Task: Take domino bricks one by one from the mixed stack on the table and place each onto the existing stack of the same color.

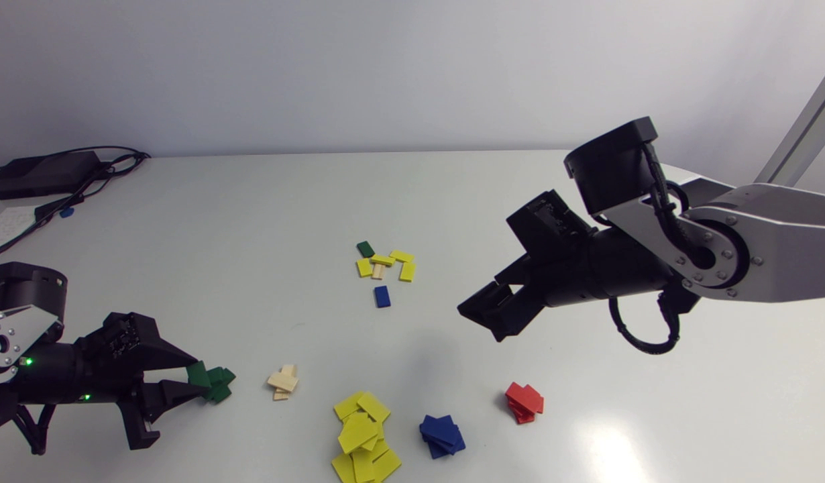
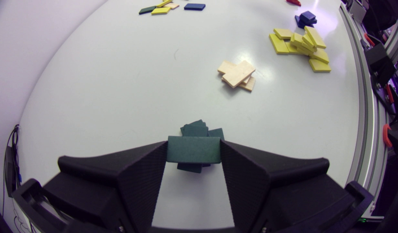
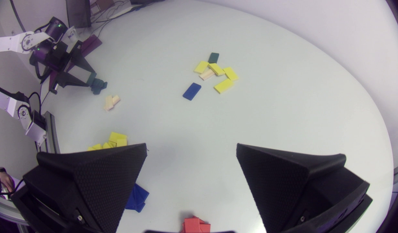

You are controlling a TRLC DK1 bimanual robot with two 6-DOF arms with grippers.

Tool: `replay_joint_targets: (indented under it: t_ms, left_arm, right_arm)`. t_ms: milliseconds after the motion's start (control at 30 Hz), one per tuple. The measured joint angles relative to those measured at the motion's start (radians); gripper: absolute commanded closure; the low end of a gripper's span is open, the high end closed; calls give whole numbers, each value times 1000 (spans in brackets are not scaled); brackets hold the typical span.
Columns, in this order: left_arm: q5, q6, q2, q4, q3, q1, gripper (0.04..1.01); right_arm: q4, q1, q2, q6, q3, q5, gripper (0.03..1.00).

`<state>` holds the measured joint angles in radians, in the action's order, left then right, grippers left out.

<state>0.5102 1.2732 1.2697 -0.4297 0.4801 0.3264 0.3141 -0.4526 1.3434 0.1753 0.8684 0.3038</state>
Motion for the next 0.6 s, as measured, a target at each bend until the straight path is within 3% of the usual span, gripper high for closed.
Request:
replay_joint_targets:
  t_ms: [267,600]
  left_arm:
    - [-3,21,7,5,0,0,344]
    - [-3,21,26,19,-3,2,182]
  right_arm:
    - [0,0,0,0,-1,0,66]
    - [0,0,0,0,-1,0,66]
